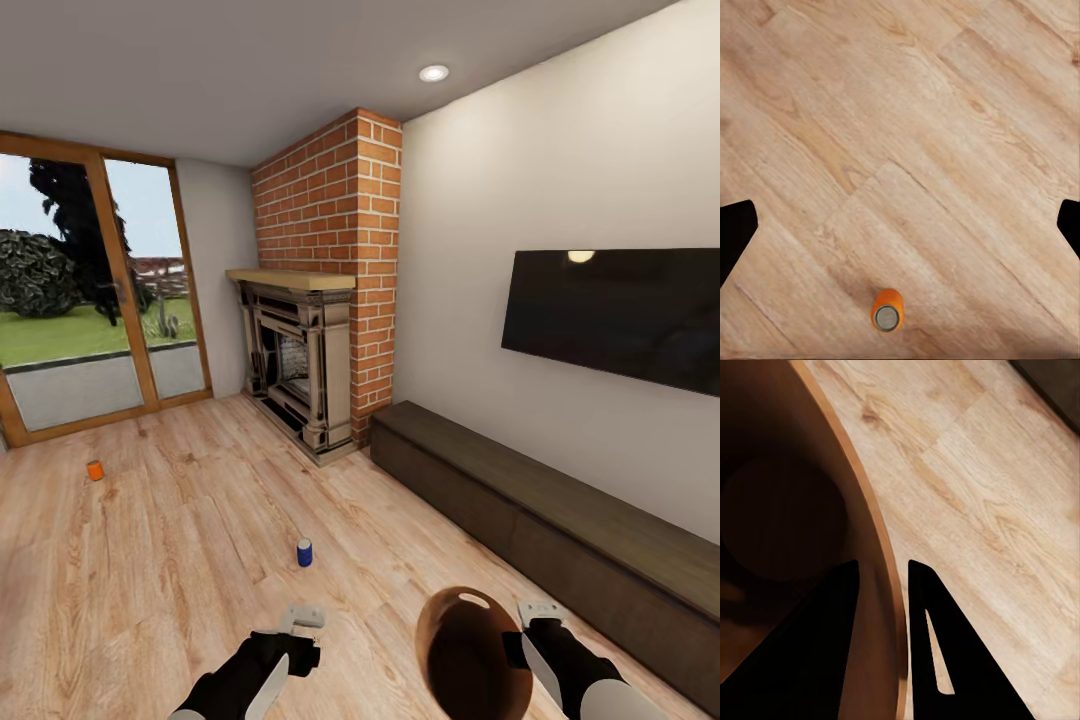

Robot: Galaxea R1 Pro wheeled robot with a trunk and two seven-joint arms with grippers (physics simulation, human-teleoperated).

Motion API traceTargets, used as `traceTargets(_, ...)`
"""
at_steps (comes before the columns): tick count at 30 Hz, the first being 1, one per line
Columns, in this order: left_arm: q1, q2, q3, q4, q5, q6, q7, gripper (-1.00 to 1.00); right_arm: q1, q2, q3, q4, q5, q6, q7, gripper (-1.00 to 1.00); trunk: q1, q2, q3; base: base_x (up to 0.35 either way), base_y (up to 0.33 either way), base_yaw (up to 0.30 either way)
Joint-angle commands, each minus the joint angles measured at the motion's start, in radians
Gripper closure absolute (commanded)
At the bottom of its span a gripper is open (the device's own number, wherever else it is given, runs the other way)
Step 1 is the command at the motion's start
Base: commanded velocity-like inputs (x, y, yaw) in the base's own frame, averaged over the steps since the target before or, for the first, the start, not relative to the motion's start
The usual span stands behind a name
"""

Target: Put the three can of soda from the living room inside the tash can in the kitchen.

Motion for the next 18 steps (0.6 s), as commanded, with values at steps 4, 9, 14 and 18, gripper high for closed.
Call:
traceTargets(4,-0.003,-0.001,0.001,0.080,0.005,-0.010,0.021,-1.00,0.000,0.002,-0.001,-0.001,-0.001,-0.001,0.003,1.00,0.000,0.000,0.000,0.000,0.000,0.000)
traceTargets(9,-0.006,-0.001,0.001,0.140,0.009,-0.018,0.028,-1.00,0.000,0.003,0.001,-0.002,0.003,-0.002,0.004,1.00,0.000,0.000,0.000,0.000,0.000,0.000)
traceTargets(14,-0.007,-0.001,0.001,0.157,0.010,-0.035,0.031,-1.00,0.000,0.005,0.007,-0.003,0.007,-0.005,0.006,1.00,0.000,0.000,0.000,0.000,0.000,0.000)
traceTargets(18,-0.007,-0.004,0.000,0.159,0.009,-0.042,0.032,-1.00,0.000,0.006,0.010,-0.002,0.009,-0.025,0.007,1.00,0.000,0.000,0.000,0.000,0.000,0.000)
